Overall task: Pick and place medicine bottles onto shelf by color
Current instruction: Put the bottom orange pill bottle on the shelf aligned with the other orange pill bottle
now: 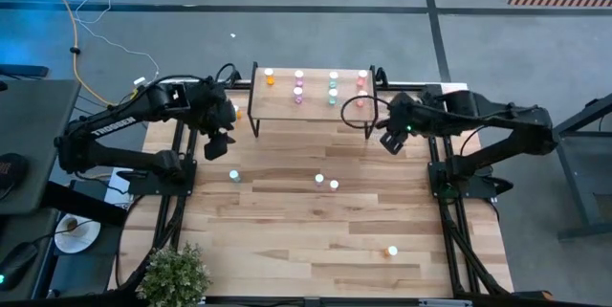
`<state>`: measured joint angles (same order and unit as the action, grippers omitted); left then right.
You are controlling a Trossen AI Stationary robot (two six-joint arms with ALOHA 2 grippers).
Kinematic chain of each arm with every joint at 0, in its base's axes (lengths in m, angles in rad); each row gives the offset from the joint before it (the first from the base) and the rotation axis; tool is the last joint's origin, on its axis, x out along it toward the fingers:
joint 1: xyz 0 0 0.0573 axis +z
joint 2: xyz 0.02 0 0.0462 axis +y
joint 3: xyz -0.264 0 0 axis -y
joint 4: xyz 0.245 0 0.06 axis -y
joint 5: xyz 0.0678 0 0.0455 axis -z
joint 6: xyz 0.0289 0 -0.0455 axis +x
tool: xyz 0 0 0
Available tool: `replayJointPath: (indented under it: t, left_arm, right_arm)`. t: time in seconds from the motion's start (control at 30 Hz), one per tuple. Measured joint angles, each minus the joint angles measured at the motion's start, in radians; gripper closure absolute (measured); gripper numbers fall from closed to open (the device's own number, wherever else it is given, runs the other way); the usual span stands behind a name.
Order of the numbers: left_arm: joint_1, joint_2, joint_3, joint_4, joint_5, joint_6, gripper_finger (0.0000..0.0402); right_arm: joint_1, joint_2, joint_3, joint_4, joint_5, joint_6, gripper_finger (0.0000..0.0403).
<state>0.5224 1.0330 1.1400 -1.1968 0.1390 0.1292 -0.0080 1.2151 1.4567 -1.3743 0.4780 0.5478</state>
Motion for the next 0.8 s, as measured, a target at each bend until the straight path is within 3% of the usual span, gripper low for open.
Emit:
replayJointPath:
  t: [0.13,0.3,0.5,0.8]
  left_arm:
    - [-0.075,-0.020,-0.032,0.084,0.002,-0.024,0.0206]
    - [-0.142,-0.091,-0.182,0.254,0.002,-0.045,0.0206]
    - [-0.201,-0.142,-0.294,0.358,0.001,-0.105,0.0206]
    - [-0.316,-0.160,-0.361,0.553,-0.017,-0.139,0.0206]
  right_arm:
    - [0.087,-0.001,0.000,-0.077,0.013,0.135,0.0219]
    - [0.207,-0.007,-0.078,-0.089,0.097,0.269,0.0219]
    - [0.323,-0.013,-0.217,-0.088,0.093,0.465,0.0219]
    - [0.527,-0.013,-0.345,-0.039,0.070,0.825,0.0219]
